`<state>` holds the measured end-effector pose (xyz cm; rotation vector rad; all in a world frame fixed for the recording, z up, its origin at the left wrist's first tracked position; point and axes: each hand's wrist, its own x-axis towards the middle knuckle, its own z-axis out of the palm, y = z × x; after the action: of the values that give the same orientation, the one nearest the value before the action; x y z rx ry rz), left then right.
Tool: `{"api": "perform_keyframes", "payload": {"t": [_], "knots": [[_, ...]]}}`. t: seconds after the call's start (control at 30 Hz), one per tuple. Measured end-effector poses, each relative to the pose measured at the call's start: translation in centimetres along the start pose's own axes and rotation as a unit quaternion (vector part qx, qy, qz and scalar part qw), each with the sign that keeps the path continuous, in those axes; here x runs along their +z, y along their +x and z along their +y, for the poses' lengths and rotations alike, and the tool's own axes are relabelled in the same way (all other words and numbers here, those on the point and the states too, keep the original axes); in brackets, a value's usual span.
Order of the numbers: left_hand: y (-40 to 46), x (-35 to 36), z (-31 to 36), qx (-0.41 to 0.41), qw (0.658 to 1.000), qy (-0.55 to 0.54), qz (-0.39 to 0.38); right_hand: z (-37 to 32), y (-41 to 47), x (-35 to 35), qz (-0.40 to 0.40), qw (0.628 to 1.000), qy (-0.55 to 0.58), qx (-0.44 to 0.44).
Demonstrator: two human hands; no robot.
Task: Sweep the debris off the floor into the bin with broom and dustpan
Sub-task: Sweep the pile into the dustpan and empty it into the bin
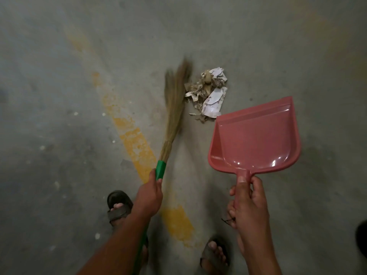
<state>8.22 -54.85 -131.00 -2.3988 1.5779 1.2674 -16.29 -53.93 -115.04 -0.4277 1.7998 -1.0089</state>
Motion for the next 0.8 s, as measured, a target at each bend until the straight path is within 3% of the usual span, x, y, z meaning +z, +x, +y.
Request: {"api": "perform_keyframes", "payload": {"t": [0.13, 0.33, 0.57, 0.8], "knots": [[-3.0, 0.6, 0.9, 0.036, 0.998, -0.041, 0.042, 0.1, -0.4, -0.5, -0.006, 1.000, 0.004, 0.003], [-4.0, 0.0, 0.6, 0.005, 0.993, -0.082, 0.084, 0.7, -0.6, -0.9, 0.002, 1.000, -0.004, 0.004], [-2.2, 0.1, 1.9, -0.018, 0.999, -0.039, 0.010, 2.2, 0.0, -0.8, 0.004, 1.000, 0.006, 0.028], [-4.2, -1.4, 3.5, 0.009, 0.994, -0.103, 0.045, 4.2, 0.1, 1.3, -0.015, 0.994, 0.028, 0.105]]}}
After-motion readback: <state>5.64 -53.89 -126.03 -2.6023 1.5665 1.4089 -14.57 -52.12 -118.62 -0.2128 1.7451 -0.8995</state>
